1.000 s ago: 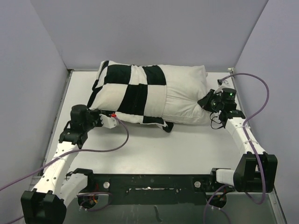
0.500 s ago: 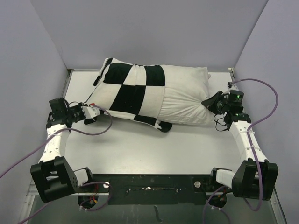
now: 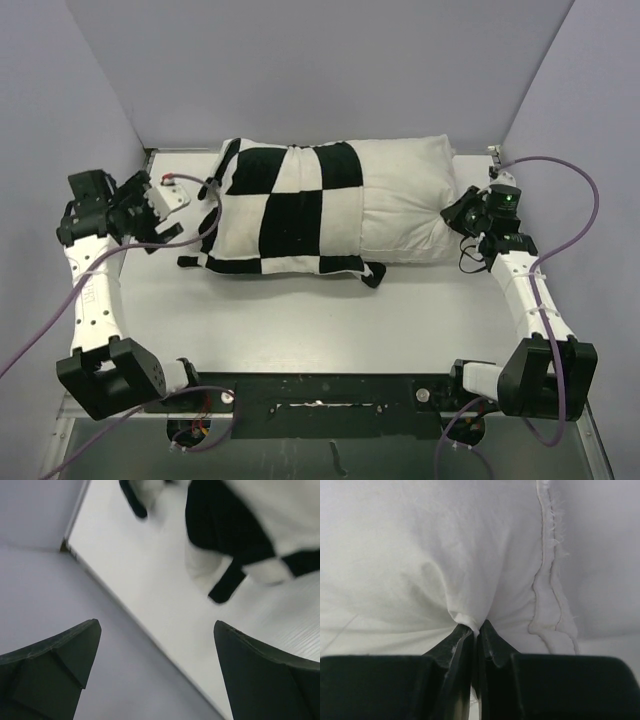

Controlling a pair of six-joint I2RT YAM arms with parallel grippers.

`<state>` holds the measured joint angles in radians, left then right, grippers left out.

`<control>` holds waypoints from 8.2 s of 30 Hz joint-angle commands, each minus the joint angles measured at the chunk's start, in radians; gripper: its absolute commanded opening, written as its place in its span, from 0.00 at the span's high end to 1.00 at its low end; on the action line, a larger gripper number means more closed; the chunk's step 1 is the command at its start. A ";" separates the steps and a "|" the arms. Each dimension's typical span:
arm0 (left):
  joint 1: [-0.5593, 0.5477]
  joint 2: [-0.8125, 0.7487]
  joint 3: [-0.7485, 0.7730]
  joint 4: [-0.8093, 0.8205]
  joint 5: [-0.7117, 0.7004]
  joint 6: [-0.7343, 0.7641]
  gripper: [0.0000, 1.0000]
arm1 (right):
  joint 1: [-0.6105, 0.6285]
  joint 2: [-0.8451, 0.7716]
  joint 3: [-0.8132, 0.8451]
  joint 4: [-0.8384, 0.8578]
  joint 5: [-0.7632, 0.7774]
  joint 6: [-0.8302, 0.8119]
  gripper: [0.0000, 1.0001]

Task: Remove the pillowcase from the pillow
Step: Remove the pillow from the pillowcase.

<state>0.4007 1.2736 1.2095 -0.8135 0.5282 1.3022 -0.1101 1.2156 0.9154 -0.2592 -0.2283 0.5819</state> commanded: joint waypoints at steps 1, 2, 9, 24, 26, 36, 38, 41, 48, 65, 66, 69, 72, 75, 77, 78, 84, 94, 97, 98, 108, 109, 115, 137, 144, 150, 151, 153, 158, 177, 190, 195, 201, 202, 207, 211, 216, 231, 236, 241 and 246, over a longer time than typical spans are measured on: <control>-0.235 0.042 0.275 -0.307 0.109 -0.322 0.02 | 0.054 -0.015 0.090 0.031 0.122 -0.110 0.91; -0.283 0.064 0.341 -0.319 0.142 -0.393 0.02 | 0.055 -0.021 0.095 0.025 0.119 -0.114 0.90; -0.572 0.277 0.613 -0.093 -0.009 -0.653 0.03 | 0.089 -0.058 0.086 -0.040 0.107 -0.139 0.88; -0.861 0.284 0.065 0.085 -0.226 -0.362 0.29 | -0.064 0.029 0.386 -0.141 0.049 -0.101 0.02; -0.894 0.225 -0.036 0.063 -0.235 -0.316 0.34 | -0.037 0.117 0.485 -0.141 0.056 -0.091 0.02; -0.959 0.100 -0.259 0.030 -0.250 -0.289 0.42 | 0.174 0.384 0.698 -0.171 0.369 -0.142 0.02; -0.959 0.100 -0.264 0.032 -0.241 -0.291 0.43 | 0.191 0.392 0.655 -0.141 0.444 -0.132 0.02; -0.959 0.110 -0.255 0.031 -0.235 -0.307 0.44 | 0.211 0.441 0.649 -0.133 0.472 -0.125 0.02; -0.948 0.123 -0.198 -0.002 -0.201 -0.352 0.38 | 0.291 0.548 0.644 -0.025 0.238 -0.052 0.29; -0.191 0.498 0.789 -0.311 0.333 -0.693 0.02 | 0.313 0.308 0.443 1.040 -0.370 -0.091 1.00; -0.178 0.518 0.810 -0.328 0.345 -0.694 0.02 | 0.307 0.293 0.436 1.074 -0.394 -0.083 1.00; -0.170 0.533 0.819 -0.398 0.365 -0.638 0.02 | 0.294 0.242 0.411 1.131 -0.448 -0.075 1.00; -0.169 0.483 0.769 -0.396 0.389 -0.587 0.02 | 0.290 0.208 0.388 1.131 -0.516 -0.085 1.00; -0.169 0.427 0.733 -0.326 0.386 -0.574 0.02 | 0.287 0.172 0.359 1.162 -0.568 -0.082 1.00; -0.156 0.399 0.741 -0.263 0.378 -0.601 0.02 | 0.285 0.146 0.347 1.172 -0.586 -0.080 1.00; -0.140 0.395 0.762 -0.237 0.387 -0.626 0.02 | 0.282 0.133 0.342 1.178 -0.592 -0.080 1.00; -0.102 0.510 1.012 -0.326 0.422 -0.748 0.02 | 0.282 0.096 0.369 1.231 -0.670 -0.025 1.00; -0.157 0.545 0.900 -0.444 0.429 -0.772 0.02 | 0.304 0.052 0.352 1.257 -0.725 0.010 1.00; -0.148 0.533 0.851 -0.410 0.442 -0.809 0.02 | 0.306 0.041 0.339 1.267 -0.741 0.019 1.00; -0.148 0.533 0.849 -0.422 0.449 -0.809 0.02 | 0.305 0.035 0.335 1.266 -0.745 0.017 1.00; -0.135 0.547 0.814 -0.587 0.473 -0.661 0.23 | 0.296 -0.014 0.301 1.189 -0.754 -0.028 1.00; -0.135 0.551 0.813 -0.600 0.467 -0.649 0.33 | 0.293 -0.015 0.299 1.181 -0.755 -0.029 1.00; -0.114 0.487 0.722 -0.501 0.398 -0.642 1.00 | 0.248 -0.023 0.291 1.081 -0.739 -0.031 1.00; -0.074 0.369 0.627 -0.061 -0.133 -0.582 1.00 | -0.013 -0.140 0.134 0.108 0.288 -0.245 1.00; -0.030 0.388 0.530 0.066 -0.260 -0.513 1.00 | -0.138 -0.126 0.122 0.070 0.367 -0.213 1.00; 0.066 0.442 0.476 0.188 -0.329 -0.446 1.00 | -0.184 -0.104 0.120 0.063 0.404 -0.192 1.00; 0.079 0.455 0.481 0.190 -0.330 -0.449 1.00 | -0.185 -0.100 0.118 0.066 0.387 -0.188 1.00; 0.088 0.472 0.484 0.198 -0.338 -0.463 1.00 | -0.185 -0.097 0.106 0.067 0.374 -0.166 1.00; 0.035 0.436 0.483 0.141 -0.261 -0.494 0.99 | -0.157 -0.071 0.093 0.057 0.372 -0.150 1.00; -0.685 -0.005 0.023 -0.204 -0.148 -0.441 0.02 | -0.058 0.185 0.211 -0.227 0.539 -0.056 1.00; -0.780 -0.005 -0.305 0.584 -0.478 -0.294 0.02 | -0.049 0.190 0.215 -0.186 0.469 -0.125 1.00; -0.814 0.084 -0.283 0.653 -0.475 -0.237 0.02 | -0.049 0.206 0.235 -0.186 0.437 -0.141 1.00; -0.829 0.209 -0.195 0.523 -0.465 -0.248 0.02 | -0.051 0.212 0.232 -0.167 0.413 -0.143 1.00; -0.829 0.223 -0.189 0.522 -0.469 -0.253 0.02 | -0.051 0.214 0.233 -0.165 0.411 -0.142 1.00; -0.829 0.288 -0.238 0.689 -0.547 -0.201 0.11 | -0.051 0.214 0.246 -0.158 0.394 -0.131 1.00; -0.794 0.364 -0.243 0.835 -0.662 -0.178 0.41 | -0.053 0.208 0.260 -0.156 0.383 -0.131 1.00; -0.716 0.343 -0.177 0.787 -0.628 -0.258 1.00 | -0.059 0.192 0.269 -0.143 0.361 -0.128 1.00; -0.195 0.120 -0.177 0.480 -0.295 -0.237 1.00 | -0.144 0.215 0.224 -0.109 0.329 -0.030 1.00; -0.080 0.116 -0.164 0.368 -0.231 -0.203 1.00 | -0.148 0.217 0.243 -0.118 0.329 -0.035 1.00; -0.135 0.068 -0.116 0.214 -0.129 -0.278 1.00 | 0.000 0.124 0.265 -0.194 0.295 -0.200 0.07; -0.237 0.065 -0.069 0.158 -0.130 -0.383 1.00 | 0.101 -0.205 0.140 -0.323 0.247 -0.275 0.02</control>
<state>0.2192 1.4078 1.0416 -0.6167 0.4198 1.0058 -0.0780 1.2915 1.0920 -0.4702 0.0105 0.4171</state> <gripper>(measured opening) 0.036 0.978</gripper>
